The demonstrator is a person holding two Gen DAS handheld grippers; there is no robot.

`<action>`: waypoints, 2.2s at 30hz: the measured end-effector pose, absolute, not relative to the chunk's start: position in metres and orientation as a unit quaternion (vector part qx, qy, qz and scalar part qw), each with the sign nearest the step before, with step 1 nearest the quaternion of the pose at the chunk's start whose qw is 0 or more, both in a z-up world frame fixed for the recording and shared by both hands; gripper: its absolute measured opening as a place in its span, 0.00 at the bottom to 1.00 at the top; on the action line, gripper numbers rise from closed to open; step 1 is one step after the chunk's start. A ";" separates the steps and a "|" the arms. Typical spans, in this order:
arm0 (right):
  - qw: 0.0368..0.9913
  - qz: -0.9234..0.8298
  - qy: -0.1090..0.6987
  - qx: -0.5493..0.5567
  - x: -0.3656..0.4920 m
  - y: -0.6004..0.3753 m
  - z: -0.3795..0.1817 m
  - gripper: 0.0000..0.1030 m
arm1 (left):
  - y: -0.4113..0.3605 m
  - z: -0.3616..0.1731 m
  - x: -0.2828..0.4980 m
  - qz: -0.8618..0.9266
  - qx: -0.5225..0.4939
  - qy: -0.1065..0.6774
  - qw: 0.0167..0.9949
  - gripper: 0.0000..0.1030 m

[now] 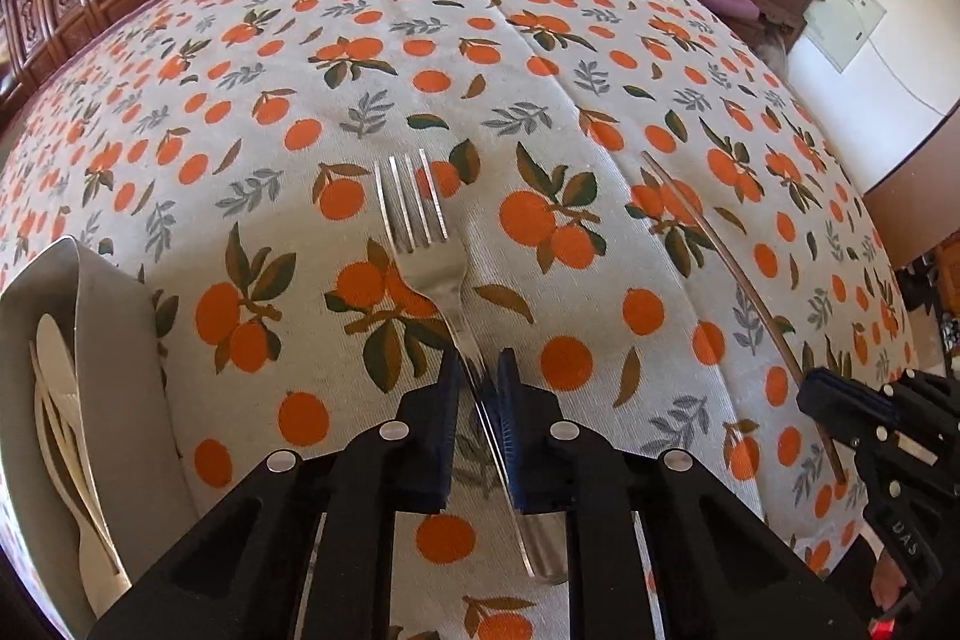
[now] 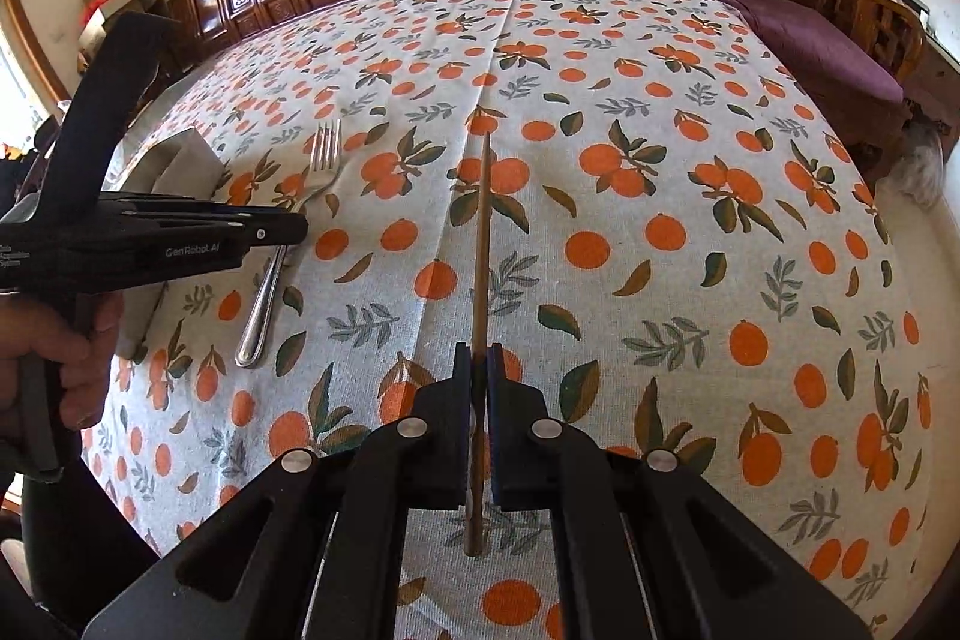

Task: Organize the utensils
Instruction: 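Grasp the silver fork by its handle with the left tool while the right tool holds the stick, then carry the silver fork over the grey tray with the left tool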

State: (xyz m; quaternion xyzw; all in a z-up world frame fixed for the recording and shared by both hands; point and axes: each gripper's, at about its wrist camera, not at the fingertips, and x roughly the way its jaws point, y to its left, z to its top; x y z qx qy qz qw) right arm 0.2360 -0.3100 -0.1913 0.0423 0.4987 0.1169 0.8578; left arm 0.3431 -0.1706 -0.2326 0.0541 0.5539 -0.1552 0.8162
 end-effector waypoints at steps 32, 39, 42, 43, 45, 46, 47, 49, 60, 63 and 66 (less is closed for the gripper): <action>0.878 0.165 0.448 0.029 0.224 -0.278 -0.138 0.06 | -0.123 -0.153 0.273 -0.157 0.049 0.496 0.852 0.06; 0.879 0.182 0.440 0.024 0.220 -0.264 -0.127 0.06 | -0.105 -0.136 0.268 -0.148 0.038 0.482 0.863 0.06; 0.879 0.188 0.438 0.023 0.218 -0.260 -0.124 0.06 | -0.096 -0.128 0.267 -0.144 0.032 0.475 0.867 0.06; 0.879 0.190 0.437 0.023 0.218 -0.259 -0.123 0.06 | -0.093 -0.126 0.266 -0.142 0.028 0.474 0.869 0.06; 0.878 0.194 0.436 0.023 0.217 -0.256 -0.121 0.06 | -0.087 -0.122 0.265 -0.141 0.024 0.471 0.871 0.06; 0.878 0.195 0.436 0.023 0.216 -0.255 -0.121 0.06 | -0.084 -0.120 0.265 -0.140 0.022 0.469 0.872 0.06; 0.878 0.197 0.435 0.022 0.216 -0.253 -0.120 0.06 | -0.080 -0.118 0.264 -0.139 0.020 0.467 0.873 0.06; 0.878 0.199 0.435 0.022 0.215 -0.252 -0.119 0.06 | -0.074 -0.114 0.263 -0.137 0.014 0.464 0.875 0.06; 0.875 0.208 0.436 0.017 0.214 -0.240 -0.119 0.06 | -0.029 -0.101 0.273 -0.109 -0.003 0.453 0.885 0.06; 0.875 0.210 0.436 0.019 0.217 -0.235 -0.119 0.06 | -0.017 -0.106 0.277 -0.099 -0.003 0.457 0.884 0.06; 0.875 0.212 0.434 0.024 0.219 -0.229 -0.117 0.06 | -0.004 -0.115 0.283 -0.087 0.003 0.465 0.881 0.06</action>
